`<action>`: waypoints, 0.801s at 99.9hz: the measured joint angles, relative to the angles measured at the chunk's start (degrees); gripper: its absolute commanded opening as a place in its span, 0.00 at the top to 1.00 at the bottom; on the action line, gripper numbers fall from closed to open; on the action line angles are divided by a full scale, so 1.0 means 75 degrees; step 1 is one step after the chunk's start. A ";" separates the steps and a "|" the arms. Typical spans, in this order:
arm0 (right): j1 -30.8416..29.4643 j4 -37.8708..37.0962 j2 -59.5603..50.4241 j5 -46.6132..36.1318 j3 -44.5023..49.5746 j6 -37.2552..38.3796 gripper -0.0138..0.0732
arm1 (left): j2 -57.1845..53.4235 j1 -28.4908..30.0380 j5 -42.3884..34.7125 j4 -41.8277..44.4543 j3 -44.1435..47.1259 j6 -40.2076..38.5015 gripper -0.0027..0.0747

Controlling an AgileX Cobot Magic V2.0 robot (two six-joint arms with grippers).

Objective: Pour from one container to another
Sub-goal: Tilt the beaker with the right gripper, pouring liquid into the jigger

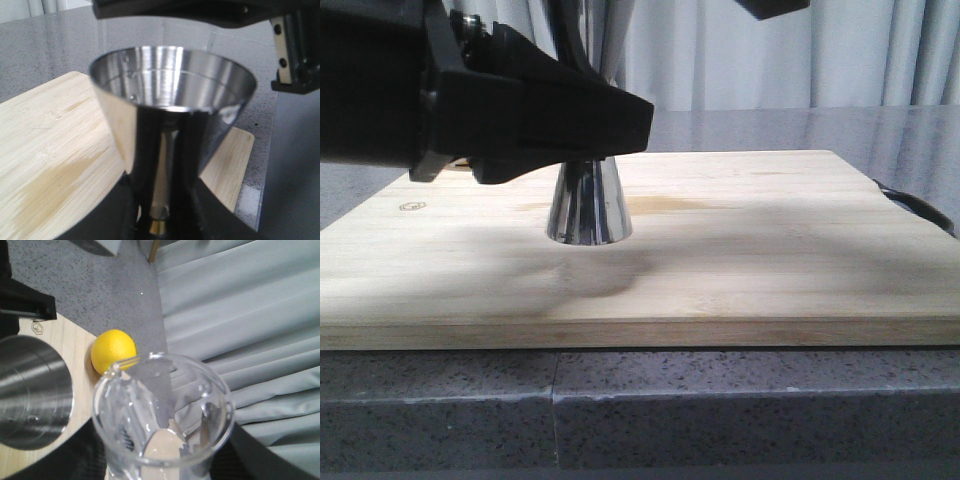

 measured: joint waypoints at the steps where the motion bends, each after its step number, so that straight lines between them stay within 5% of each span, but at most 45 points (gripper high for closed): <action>1: 0.0000 -0.0018 0.0000 0.0000 0.0000 0.0000 0.65 | 0.0000 0.0000 0.0000 0.0000 0.0000 0.0000 0.99; 80: 0.0000 -0.0803 0.0000 0.0000 0.0000 0.0000 0.65 | 0.0000 0.0000 0.0013 0.0000 0.0000 0.0000 0.99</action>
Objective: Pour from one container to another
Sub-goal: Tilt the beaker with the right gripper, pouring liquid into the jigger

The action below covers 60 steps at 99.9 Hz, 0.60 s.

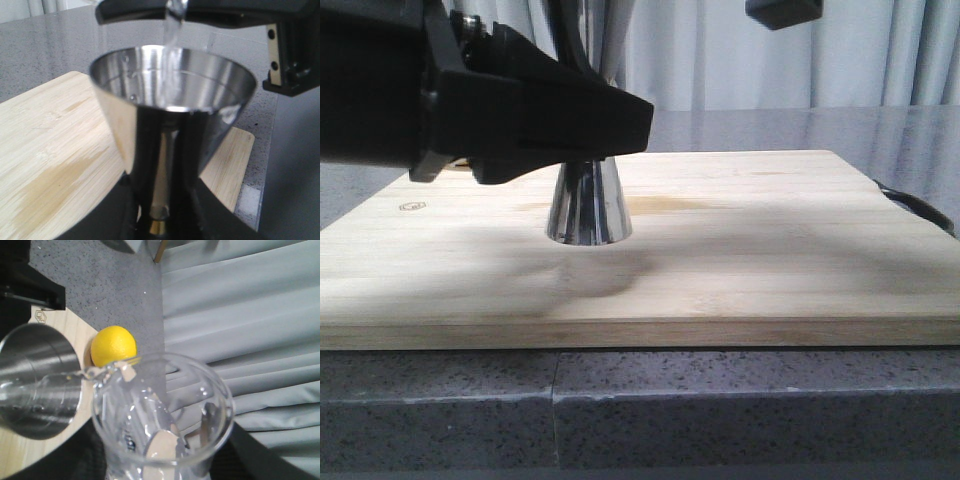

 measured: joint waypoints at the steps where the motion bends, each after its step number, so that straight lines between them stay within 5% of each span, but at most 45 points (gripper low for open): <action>1: 0.0000 -0.0017 0.0000 -0.0013 0.0000 0.0000 0.65 | 0.0000 0.0000 0.0000 0.0000 0.0000 0.0000 0.99; 60: 0.0000 -0.0513 0.0000 -0.0028 0.0000 0.0000 0.65 | 0.0000 0.0000 0.0000 0.0000 0.0000 0.0000 0.99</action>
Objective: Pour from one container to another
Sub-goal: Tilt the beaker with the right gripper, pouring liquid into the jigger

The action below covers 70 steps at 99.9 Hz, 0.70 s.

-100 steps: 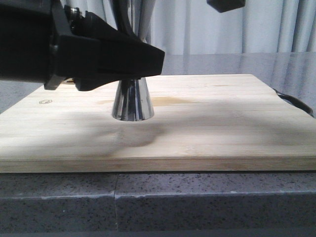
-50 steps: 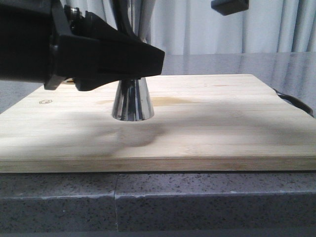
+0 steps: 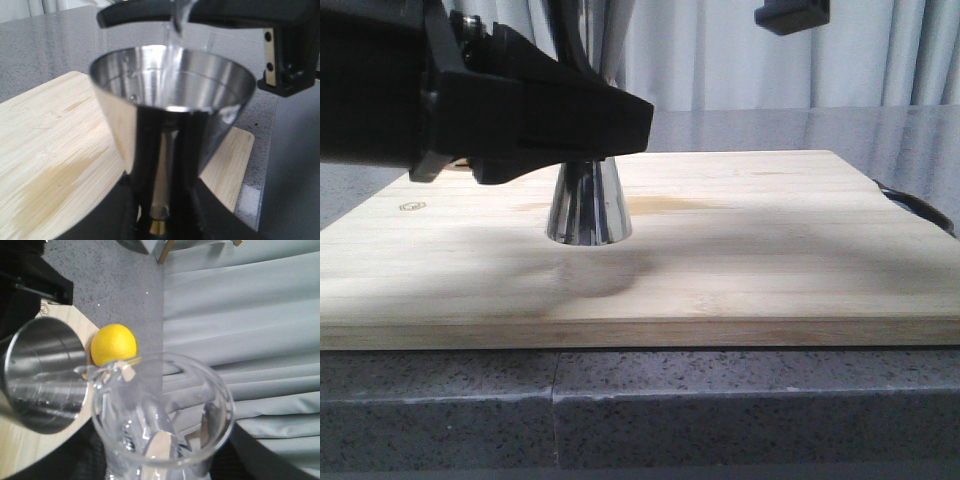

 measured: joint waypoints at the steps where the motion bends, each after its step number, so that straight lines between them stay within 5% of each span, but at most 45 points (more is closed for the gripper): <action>1: 0.0000 0.0000 0.0000 0.0000 0.0000 0.0000 0.65 | 0.0000 0.0000 0.0000 0.0000 0.0000 0.0000 0.99; 70: 0.0000 -0.0824 0.0000 0.0092 0.0000 0.0000 0.65 | 0.0000 0.0000 0.0000 0.0000 0.0000 0.0000 0.99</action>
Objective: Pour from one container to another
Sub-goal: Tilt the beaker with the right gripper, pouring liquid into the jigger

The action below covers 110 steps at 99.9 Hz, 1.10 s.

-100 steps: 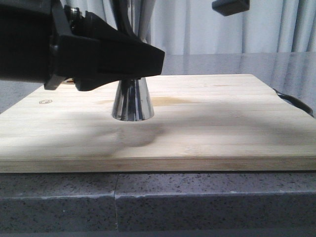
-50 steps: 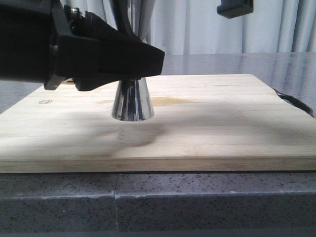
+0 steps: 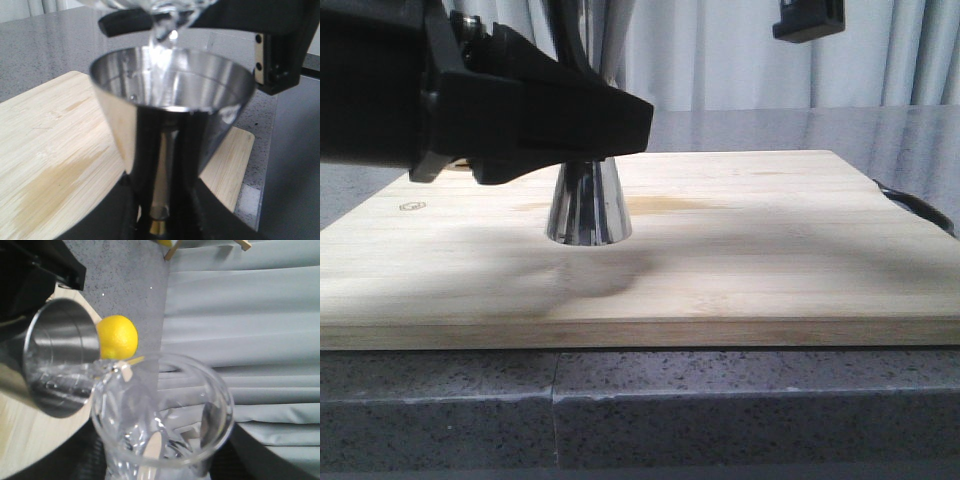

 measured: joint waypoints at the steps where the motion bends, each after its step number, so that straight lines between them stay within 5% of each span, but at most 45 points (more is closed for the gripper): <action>1: 0.0000 -0.0015 0.0000 0.0000 0.0000 0.0000 0.65 | 0.0000 0.0000 0.0000 0.0000 0.0000 0.0000 0.99; 110: 0.0000 -0.0900 0.0000 -0.0014 0.0000 0.0000 0.65 | 0.0000 0.0000 0.0027 0.0000 0.0000 0.0000 0.99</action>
